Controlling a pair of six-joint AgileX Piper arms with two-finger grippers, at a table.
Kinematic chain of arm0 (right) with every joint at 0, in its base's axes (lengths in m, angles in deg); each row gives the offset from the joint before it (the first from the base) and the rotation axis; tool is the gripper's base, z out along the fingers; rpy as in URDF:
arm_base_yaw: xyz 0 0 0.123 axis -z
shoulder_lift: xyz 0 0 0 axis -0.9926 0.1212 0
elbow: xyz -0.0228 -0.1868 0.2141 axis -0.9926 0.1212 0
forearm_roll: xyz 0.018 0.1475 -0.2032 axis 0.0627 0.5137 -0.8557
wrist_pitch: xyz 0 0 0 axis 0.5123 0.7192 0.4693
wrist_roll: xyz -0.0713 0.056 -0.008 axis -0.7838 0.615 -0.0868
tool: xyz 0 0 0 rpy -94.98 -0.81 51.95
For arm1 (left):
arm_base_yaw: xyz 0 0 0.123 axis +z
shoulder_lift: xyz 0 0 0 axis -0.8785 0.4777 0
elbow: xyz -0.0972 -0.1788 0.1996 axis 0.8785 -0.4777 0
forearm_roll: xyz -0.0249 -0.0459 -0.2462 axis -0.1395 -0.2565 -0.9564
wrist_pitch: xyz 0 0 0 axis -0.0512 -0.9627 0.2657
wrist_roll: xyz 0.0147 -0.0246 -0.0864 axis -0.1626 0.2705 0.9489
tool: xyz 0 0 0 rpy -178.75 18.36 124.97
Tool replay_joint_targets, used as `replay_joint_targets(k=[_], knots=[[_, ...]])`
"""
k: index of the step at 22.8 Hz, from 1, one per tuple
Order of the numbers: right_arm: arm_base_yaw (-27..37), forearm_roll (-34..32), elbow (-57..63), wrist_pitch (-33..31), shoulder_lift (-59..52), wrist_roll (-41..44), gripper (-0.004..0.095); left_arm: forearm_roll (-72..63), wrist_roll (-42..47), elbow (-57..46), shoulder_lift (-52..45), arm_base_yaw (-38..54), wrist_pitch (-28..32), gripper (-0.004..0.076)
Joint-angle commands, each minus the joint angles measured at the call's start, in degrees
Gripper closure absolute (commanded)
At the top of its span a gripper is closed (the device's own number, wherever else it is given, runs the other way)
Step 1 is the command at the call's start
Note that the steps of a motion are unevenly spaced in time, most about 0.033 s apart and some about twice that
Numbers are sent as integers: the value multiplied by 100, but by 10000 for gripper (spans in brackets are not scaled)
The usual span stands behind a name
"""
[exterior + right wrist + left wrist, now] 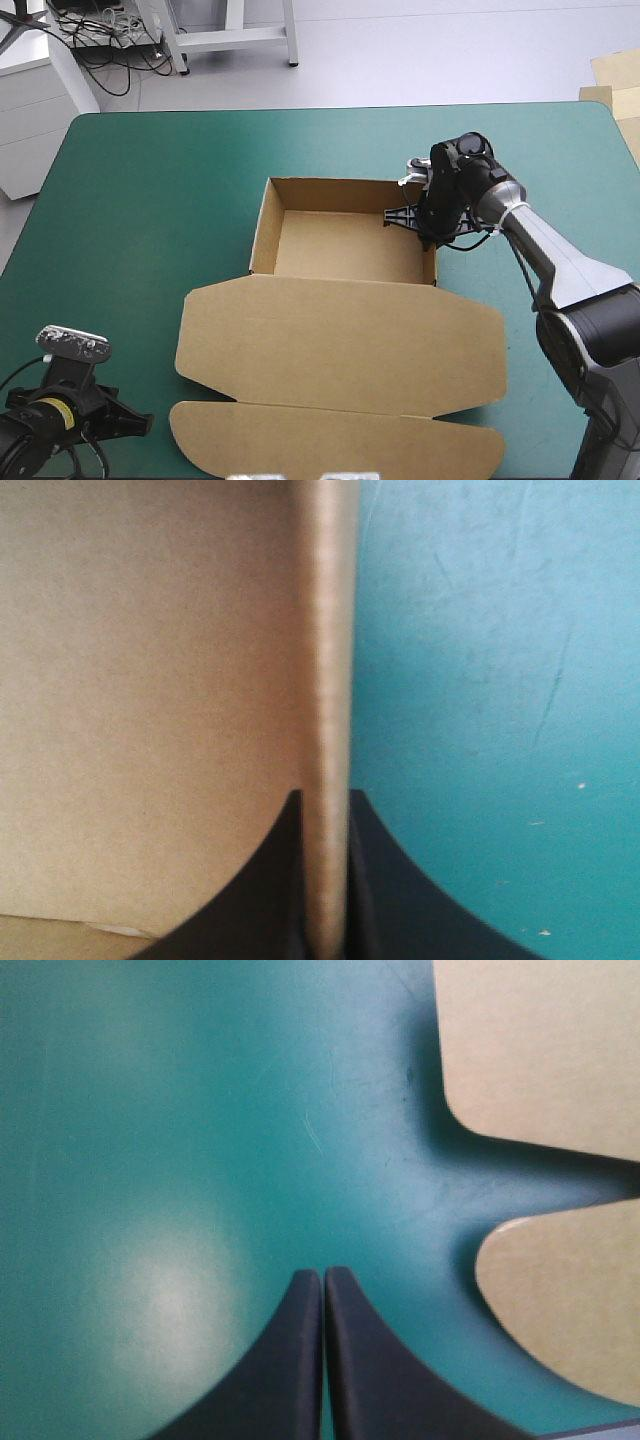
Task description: Fold the box
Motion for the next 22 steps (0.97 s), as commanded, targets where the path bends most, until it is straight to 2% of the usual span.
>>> replay_joint_targets(k=[1, 6, 9, 15, 19, 22], knots=[[329, -144, -415, -142, -525, -189, 928, 18, 159, -141, -219, -29, 239, 734], [1957, -223, -561, -142, -941, -756, 928, 18, 159, -278, -580, -29, 178, 734], [3393, -223, -561, -142, -1031, -1279, 928, 18, 159, -278, -600, -29, 166, 734], [5103, -223, -561, -142, -980, -1542, 928, 18, 159, -278, -600, -29, 185, 734], [5397, -262, -522, -142, -898, -1543, 925, 18, 159, -278, -600, -29, 185, 734], [5397, -584, -437, -142, -824, -1543, 901, 18, 159, -278, -600, -29, 174, 734]])
